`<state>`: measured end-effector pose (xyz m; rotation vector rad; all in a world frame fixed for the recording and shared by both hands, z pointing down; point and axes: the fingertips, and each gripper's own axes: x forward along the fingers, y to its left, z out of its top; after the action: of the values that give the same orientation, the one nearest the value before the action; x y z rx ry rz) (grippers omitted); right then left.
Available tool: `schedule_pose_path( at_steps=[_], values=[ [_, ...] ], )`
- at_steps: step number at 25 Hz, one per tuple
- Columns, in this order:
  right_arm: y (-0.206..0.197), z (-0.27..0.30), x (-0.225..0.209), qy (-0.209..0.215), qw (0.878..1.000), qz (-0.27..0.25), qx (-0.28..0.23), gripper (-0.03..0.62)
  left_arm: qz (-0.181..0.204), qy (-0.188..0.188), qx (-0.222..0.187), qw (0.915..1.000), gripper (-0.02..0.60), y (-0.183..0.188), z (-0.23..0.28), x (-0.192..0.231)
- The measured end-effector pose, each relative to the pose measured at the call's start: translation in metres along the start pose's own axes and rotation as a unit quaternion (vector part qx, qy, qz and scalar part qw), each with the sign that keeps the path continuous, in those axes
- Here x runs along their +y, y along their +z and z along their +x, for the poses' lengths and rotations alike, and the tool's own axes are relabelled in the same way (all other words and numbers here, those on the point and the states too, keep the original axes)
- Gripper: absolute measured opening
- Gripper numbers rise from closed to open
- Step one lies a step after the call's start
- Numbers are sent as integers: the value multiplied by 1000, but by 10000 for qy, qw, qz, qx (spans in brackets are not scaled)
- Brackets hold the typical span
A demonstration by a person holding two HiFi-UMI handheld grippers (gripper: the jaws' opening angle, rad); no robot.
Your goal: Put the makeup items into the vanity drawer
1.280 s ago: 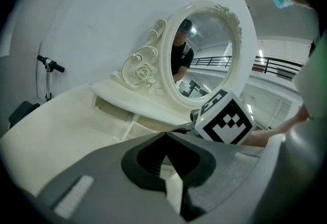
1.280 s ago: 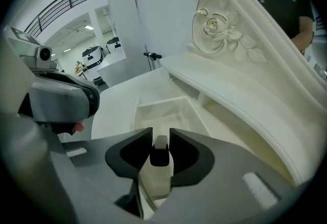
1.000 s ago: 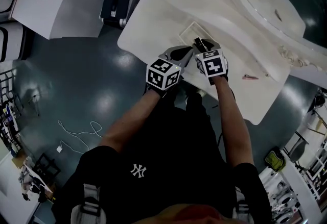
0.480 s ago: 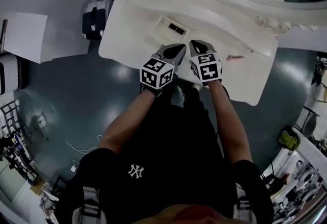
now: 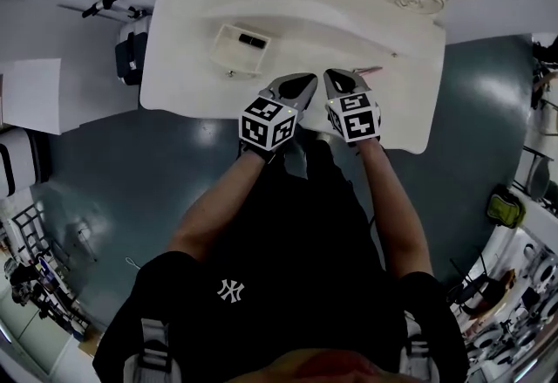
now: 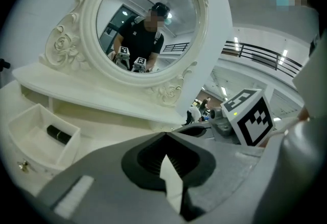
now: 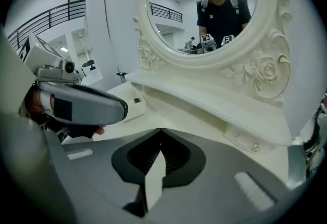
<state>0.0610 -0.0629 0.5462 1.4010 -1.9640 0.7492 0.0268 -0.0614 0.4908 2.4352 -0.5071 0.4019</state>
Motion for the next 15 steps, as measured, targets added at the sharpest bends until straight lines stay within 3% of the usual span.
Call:
schedule_pose_path(
  at_steps=[8,15],
  values=[
    [-41,-27,-53,-45,9999,-121,83,25,78,-110,186,9997,0,-17,50,-41],
    [-65,-40,-90,39,9986,-462,249,69,116,-44,334,9994,0,-27,81,-67]
  ],
)
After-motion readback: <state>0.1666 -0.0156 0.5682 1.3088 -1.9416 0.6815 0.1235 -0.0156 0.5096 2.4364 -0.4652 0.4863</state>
